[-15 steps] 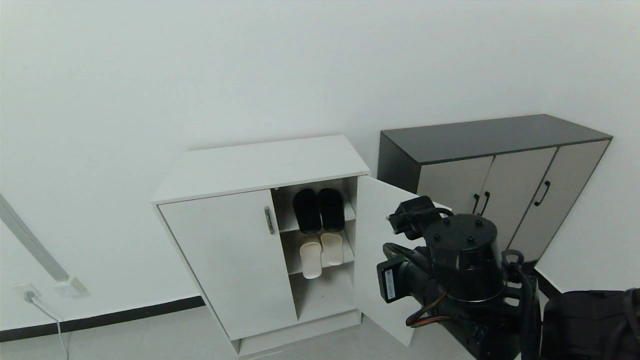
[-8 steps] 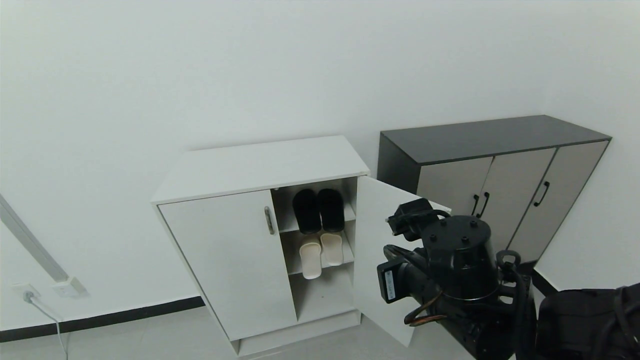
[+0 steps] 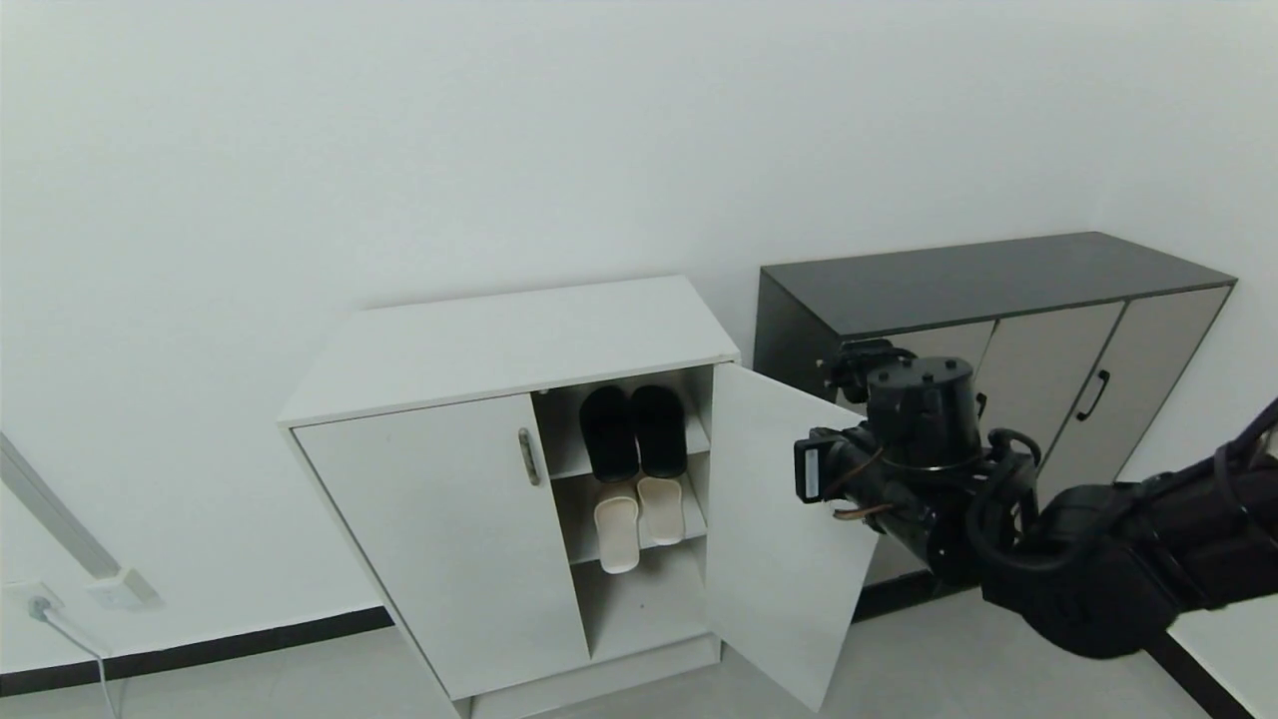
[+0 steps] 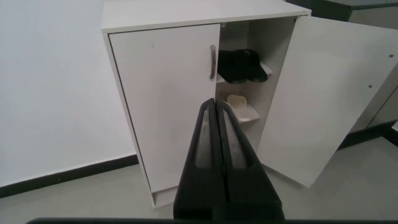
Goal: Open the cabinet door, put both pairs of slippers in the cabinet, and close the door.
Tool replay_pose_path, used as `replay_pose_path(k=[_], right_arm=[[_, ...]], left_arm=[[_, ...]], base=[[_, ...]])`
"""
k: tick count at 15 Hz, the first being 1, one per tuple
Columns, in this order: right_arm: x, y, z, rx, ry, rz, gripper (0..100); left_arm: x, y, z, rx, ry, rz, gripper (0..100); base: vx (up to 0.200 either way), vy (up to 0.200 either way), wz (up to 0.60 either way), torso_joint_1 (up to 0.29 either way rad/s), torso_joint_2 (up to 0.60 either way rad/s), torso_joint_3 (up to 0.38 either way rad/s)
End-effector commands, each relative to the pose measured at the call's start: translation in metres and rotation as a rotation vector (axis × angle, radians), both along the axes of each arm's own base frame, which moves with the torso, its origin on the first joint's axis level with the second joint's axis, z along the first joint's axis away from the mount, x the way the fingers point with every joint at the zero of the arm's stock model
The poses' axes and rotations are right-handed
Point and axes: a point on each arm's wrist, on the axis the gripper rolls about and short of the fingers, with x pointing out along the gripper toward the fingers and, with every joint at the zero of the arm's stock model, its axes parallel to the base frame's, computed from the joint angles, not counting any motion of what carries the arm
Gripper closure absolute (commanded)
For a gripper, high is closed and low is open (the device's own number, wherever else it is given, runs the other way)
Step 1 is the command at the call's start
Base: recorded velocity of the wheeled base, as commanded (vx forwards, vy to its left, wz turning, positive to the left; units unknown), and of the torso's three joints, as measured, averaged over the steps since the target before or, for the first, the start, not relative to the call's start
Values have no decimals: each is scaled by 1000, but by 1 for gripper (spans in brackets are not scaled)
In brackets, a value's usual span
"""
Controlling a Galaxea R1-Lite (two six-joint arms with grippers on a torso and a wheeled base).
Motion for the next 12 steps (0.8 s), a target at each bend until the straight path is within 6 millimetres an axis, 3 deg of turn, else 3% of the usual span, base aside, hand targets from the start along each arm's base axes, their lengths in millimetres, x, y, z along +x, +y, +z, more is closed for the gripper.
replay_pose_path(k=[1,7,12], right_arm=[[32,-12,-6,-4,15,-59,100],[82,-45,8,18,43,-110,100],[112,-61,-11,24,79,-138,100]], left_arm=[[0,0,0,-1,2,-1,100],[0,0,0,-1,2,-1,100],[0,0,0,-1,2,-1,100]], base=[[0,0,0,0,0,0],[0,0,0,0,0,0],[0,0,0,0,0,0]])
